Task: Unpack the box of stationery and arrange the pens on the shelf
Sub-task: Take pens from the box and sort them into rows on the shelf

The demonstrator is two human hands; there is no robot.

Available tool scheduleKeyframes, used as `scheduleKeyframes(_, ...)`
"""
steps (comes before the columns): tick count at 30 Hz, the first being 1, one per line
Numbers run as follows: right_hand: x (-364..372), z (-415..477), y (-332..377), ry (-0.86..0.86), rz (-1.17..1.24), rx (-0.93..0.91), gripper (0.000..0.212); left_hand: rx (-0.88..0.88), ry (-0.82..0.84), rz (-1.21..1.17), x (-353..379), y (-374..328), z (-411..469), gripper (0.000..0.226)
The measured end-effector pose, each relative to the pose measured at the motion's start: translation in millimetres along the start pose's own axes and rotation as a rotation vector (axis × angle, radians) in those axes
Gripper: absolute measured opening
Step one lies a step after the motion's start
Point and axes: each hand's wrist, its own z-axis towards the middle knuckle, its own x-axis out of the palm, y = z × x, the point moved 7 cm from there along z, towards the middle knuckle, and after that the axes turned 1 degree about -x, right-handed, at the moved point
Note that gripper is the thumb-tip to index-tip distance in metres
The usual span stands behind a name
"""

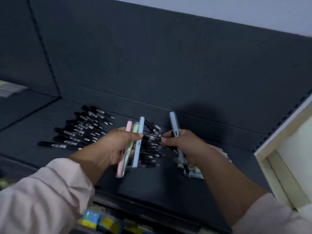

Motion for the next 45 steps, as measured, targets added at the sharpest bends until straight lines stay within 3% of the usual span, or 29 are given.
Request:
scheduleKeyframes(8, 133.7, 46.4, 31.0, 0.219, -0.264, -0.087, 0.011, -0.011, -0.244, -0.112, -139.9, -4.2, -20.6, 0.018)
scheduleKeyframes(12, 175.1, 61.7, 37.2, 0.246, -0.339, -0.085, 0.016, -0.013, -0.327, -0.152, -178.3, -2.5, -28.8, 0.022)
scheduleKeyframes(19, 233.6, 92.4, 55.4, 0.255, -0.451, -0.115, 0.009, -0.068, -0.332, -0.202, -215.0, 6.7, -28.3, 0.02)
scheduleKeyframes(22, 238.3, 102.0, 61.3, 0.22, -0.485, -0.104, 0.016, -0.094, -0.324, -0.212, -223.6, 10.6, -23.1, 0.02)
scheduleKeyframes(27, 221.1, 98.8, 71.8, 0.203, -0.167, -0.007, 0.028, -0.123, -0.28, -0.237, -223.0, 11.3, -16.0, 0.022)
scheduleKeyframes(31, 201.6, 86.1, 73.4, 0.207, 0.099, 0.057, 0.021, -0.118, -0.253, -0.225, -212.4, 8.6, -10.8, 0.023)
scheduleKeyframes(34, 184.1, 78.7, 66.8, 0.183, 0.137, 0.09, 0.019, -0.114, -0.232, -0.213, -200.3, 5.8, -8.6, 0.023)
scheduleKeyframes(39, 156.6, 68.6, 66.9, 0.17, -0.055, -0.024, 0.018, -0.11, -0.182, -0.191, -174.4, 3.9, -5.5, 0.019)
scheduleKeyframes(45, 135.6, 62.6, 53.6, 0.115, -0.595, -0.13, 0.02, -0.107, -0.098, -0.194, -144.2, 4.3, -7.7, 0.011)
